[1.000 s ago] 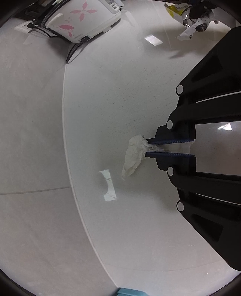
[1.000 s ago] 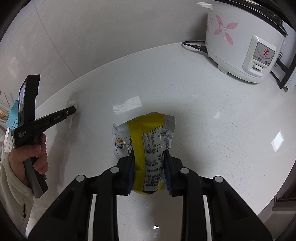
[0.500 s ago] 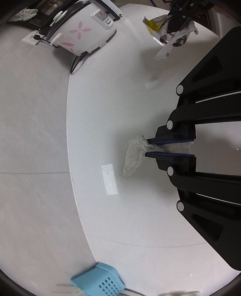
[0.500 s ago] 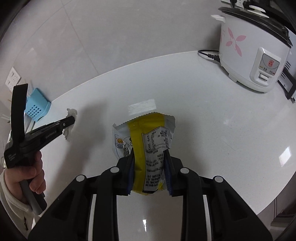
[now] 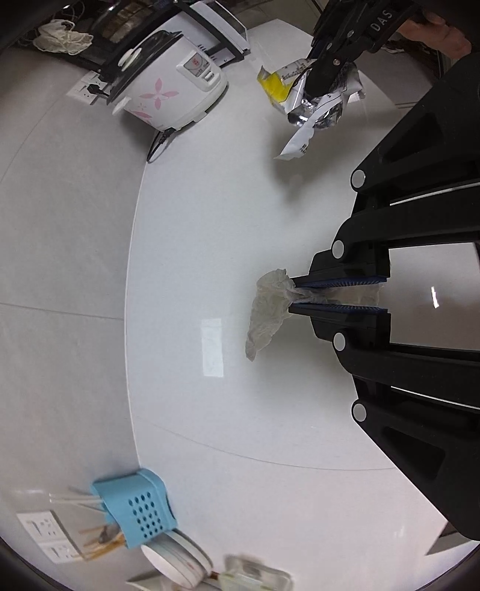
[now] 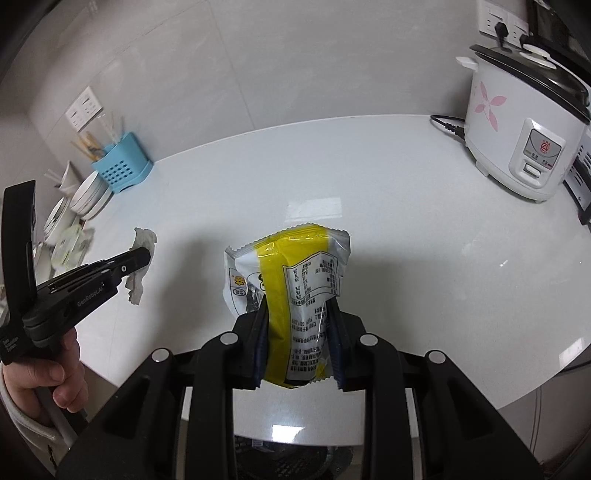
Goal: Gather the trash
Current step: 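Carry the tissue and yellow packet off the counter toward the wastebasket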
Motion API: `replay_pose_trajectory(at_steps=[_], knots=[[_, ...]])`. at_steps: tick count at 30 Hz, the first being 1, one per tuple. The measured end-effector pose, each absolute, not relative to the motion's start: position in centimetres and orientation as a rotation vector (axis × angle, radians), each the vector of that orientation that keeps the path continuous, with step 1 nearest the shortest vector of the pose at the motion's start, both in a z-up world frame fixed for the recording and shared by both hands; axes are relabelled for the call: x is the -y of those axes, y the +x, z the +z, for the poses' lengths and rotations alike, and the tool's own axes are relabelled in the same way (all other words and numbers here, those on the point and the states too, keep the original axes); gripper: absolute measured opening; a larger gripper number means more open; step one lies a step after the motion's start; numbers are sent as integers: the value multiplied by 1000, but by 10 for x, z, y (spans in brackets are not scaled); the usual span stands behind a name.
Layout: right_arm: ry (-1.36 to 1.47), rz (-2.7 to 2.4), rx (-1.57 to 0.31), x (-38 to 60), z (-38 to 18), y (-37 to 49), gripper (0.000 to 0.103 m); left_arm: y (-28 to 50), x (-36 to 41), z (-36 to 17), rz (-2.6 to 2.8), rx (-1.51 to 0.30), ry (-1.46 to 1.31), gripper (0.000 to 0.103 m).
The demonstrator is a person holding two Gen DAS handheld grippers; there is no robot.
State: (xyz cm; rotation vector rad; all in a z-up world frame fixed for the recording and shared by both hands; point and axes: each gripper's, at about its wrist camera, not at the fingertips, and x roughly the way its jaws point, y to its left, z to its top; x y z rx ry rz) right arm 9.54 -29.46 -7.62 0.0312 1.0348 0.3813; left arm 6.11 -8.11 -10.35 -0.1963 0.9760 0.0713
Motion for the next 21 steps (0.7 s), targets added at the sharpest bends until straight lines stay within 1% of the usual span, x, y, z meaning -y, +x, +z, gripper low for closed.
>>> replay_pose_trajectory(at_steps=[9,21], knots=[[-48,482,-1024,288,-72,45,25,-10,95,-102,84,-986,-197,7],[-69,491,-1025,287,-73,-11,25,-70,110,-102,13,-975,-179,7]])
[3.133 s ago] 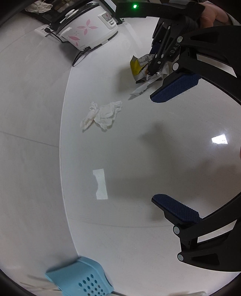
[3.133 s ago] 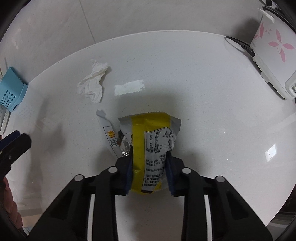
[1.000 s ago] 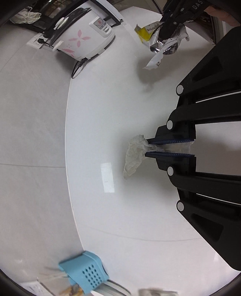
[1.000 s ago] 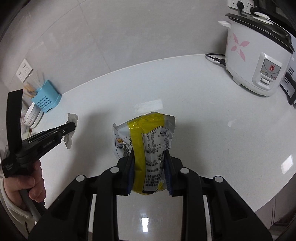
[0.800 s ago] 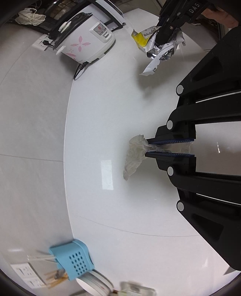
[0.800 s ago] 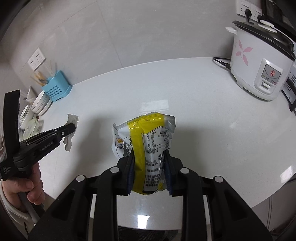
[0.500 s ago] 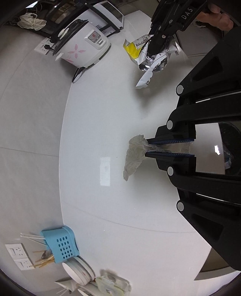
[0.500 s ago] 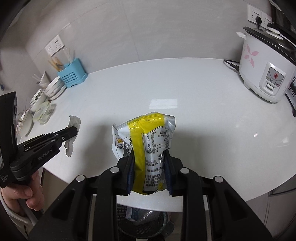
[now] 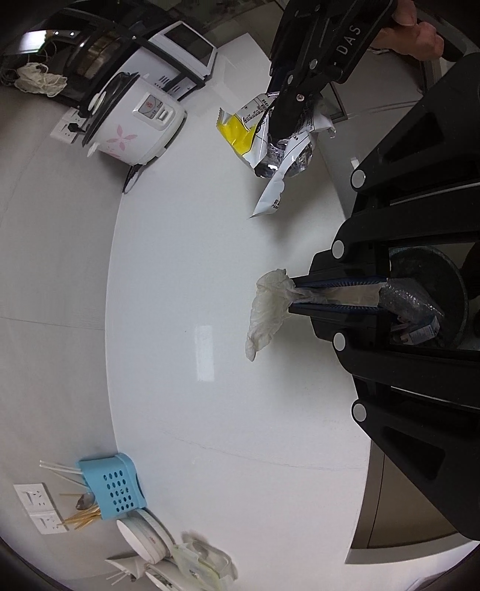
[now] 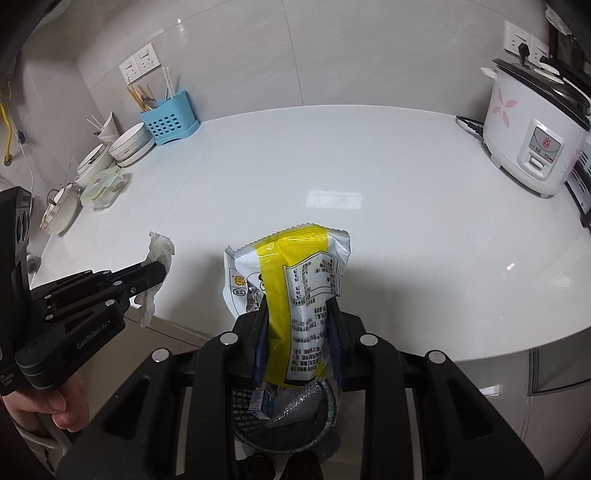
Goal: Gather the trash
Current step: 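Carry the tissue and yellow packet off the counter toward the wastebasket, then lower both items over the bin and open the right tool to drop the packet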
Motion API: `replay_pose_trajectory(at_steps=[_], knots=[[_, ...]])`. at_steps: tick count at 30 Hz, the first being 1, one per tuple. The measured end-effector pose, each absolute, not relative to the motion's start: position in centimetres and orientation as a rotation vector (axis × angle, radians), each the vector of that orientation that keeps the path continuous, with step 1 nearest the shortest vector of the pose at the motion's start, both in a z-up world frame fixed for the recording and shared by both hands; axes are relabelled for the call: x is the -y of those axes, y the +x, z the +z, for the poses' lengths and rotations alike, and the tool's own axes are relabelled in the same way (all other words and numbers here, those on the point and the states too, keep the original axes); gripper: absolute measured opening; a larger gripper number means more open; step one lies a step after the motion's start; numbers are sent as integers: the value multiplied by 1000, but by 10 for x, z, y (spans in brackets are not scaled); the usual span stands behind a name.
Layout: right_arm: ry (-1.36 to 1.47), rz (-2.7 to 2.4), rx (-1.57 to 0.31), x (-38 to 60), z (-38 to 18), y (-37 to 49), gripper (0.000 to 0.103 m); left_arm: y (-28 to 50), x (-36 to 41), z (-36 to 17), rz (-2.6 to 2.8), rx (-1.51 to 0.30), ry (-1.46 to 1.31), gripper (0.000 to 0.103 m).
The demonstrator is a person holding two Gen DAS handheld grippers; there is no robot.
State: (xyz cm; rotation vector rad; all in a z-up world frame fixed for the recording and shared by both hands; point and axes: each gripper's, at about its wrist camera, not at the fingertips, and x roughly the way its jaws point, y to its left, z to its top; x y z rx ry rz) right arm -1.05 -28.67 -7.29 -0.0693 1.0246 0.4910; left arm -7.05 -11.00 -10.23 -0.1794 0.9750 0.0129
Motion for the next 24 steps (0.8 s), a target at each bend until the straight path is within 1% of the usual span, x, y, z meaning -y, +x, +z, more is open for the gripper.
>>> replay_pose_trajectory(at_steps=[7,14,18,24], knots=[[-65,492,-1053,280,-83,-49,25,-114,105,-115,-44,-989,-183,7],[-50,497,-1101,278,-102,-85,25,-148,100,-145,-81,-1034,-200,7],[-66,517,-1138,272,-126,-105,25,-161,97,-158,-103,-1028,-212,7],[-95,527,-1197,266,-164,-118,25,-175,87,-192,-72,-1085,-238,7]])
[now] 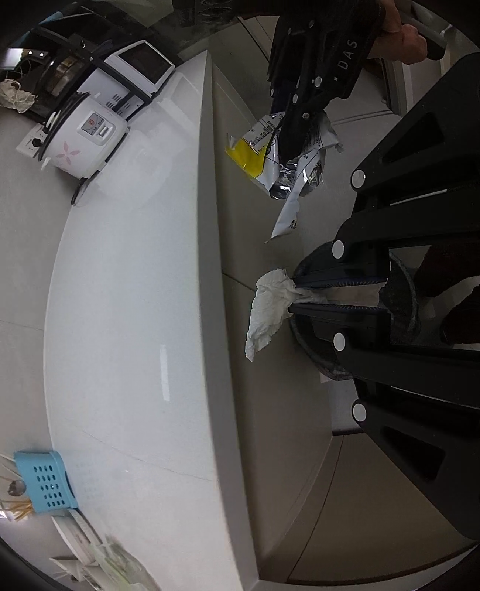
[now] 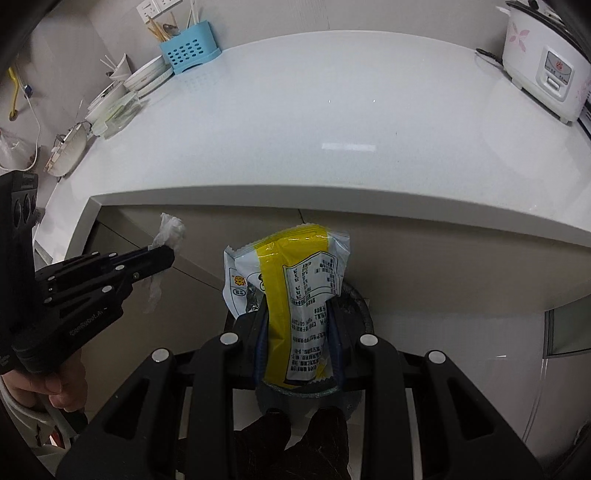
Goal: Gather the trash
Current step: 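Lower both items over the bin and open the right tool to drop the packet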
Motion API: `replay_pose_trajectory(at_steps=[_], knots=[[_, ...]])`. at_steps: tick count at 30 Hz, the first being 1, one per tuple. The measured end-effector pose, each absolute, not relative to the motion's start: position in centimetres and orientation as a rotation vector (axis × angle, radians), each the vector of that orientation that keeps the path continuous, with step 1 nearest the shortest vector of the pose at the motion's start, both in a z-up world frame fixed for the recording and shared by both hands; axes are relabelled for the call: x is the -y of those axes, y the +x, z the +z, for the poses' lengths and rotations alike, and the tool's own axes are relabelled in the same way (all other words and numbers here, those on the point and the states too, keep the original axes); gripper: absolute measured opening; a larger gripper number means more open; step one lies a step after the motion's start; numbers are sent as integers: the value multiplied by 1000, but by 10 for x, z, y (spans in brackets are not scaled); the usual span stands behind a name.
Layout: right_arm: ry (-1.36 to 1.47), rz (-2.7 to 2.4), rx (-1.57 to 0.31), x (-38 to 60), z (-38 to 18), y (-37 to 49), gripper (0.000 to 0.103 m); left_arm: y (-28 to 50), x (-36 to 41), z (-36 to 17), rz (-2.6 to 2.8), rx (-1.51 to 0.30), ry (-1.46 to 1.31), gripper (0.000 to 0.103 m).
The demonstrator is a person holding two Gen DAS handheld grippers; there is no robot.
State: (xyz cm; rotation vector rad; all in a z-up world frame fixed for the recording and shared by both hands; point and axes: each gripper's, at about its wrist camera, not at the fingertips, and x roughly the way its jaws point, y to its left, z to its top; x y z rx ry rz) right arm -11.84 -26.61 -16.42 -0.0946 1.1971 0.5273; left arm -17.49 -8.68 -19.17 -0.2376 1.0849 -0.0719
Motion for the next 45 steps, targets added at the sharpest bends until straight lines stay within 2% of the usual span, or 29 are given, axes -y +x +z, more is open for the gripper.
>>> replay_pose_trajectory(at_steps=[12,37,45], knots=[[-137,528,-1281,237,-230,-120,26,-187,75,-246,1,-1216,-254,7],[-255,537,-1451,209,-332,-125,28,-200,70,-285,29,-1324,-293,7],[-285,542,-1473,201,-339,-127,41,-203,72,-287,44,-1333,-312,7]])
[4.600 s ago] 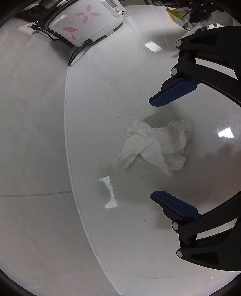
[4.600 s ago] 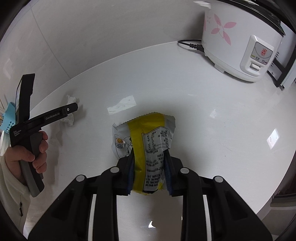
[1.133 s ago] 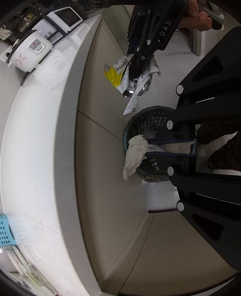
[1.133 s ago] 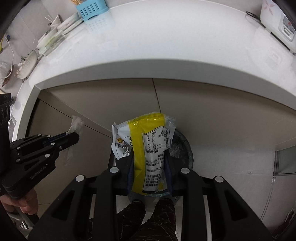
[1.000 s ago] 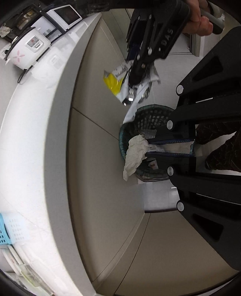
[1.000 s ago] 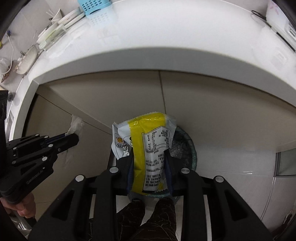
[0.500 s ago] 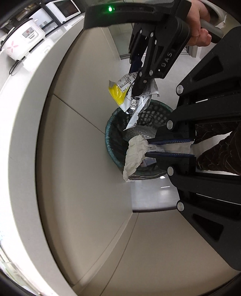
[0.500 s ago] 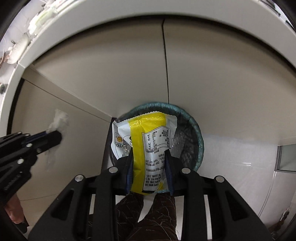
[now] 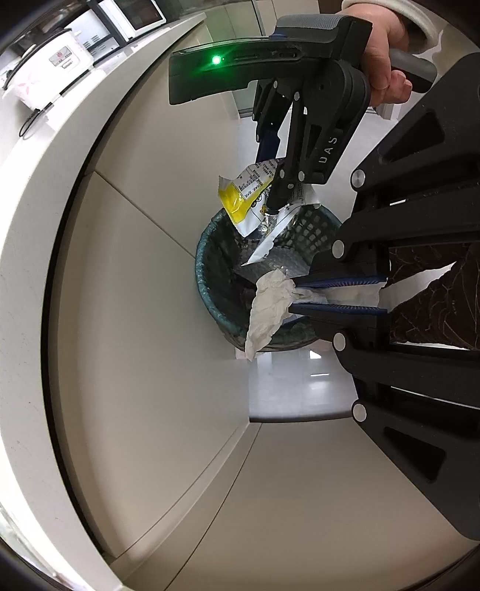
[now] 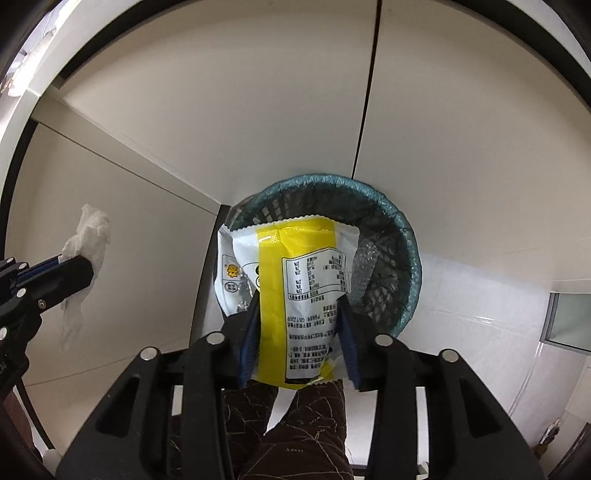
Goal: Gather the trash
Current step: 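Lower both items over the bin and open the right tool to drop the packet, then open the left tool to drop the white tissue into the bin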
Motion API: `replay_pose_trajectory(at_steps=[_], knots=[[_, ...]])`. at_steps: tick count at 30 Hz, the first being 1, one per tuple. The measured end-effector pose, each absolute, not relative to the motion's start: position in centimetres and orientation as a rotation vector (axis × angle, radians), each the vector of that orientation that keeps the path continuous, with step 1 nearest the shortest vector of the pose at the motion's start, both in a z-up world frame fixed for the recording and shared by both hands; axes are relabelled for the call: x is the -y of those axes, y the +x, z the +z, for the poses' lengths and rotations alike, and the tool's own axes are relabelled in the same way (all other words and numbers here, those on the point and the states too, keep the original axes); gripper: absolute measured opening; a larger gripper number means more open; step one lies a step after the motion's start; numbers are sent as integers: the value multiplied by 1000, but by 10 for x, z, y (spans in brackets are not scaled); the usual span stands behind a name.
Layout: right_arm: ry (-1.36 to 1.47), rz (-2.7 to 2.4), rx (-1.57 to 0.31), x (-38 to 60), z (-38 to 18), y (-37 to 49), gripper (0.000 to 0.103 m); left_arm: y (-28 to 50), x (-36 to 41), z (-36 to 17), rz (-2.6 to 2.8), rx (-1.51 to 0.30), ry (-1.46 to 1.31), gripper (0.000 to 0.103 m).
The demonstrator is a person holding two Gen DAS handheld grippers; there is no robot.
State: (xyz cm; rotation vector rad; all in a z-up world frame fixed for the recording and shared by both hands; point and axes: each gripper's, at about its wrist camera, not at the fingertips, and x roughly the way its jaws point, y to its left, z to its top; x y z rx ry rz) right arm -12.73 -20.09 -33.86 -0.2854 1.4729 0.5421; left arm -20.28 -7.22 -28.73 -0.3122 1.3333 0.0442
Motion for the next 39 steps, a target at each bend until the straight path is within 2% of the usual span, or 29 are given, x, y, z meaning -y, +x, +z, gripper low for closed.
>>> replay_pose_trajectory(at_steps=[13,21,24,29,39], knots=[[-259,540,-1481,206,-333,-133,59,-196,77,-291,20,-1337,-288,8],[-237,524,-1445,219,-323,-133,83,-196,83,-299,8,-1348,-286,8],[-210,510,-1431,230,-313,-130,90,-191,90,-305,-9,-1351,-280,8],[-178,469,-1396,253,-296,-121,95,-182,102,-314,-41,-1364,-256,8],[-111,400,-1370,295,-273,-113,95,-163,136,-330,-116,-1404,-196,8]])
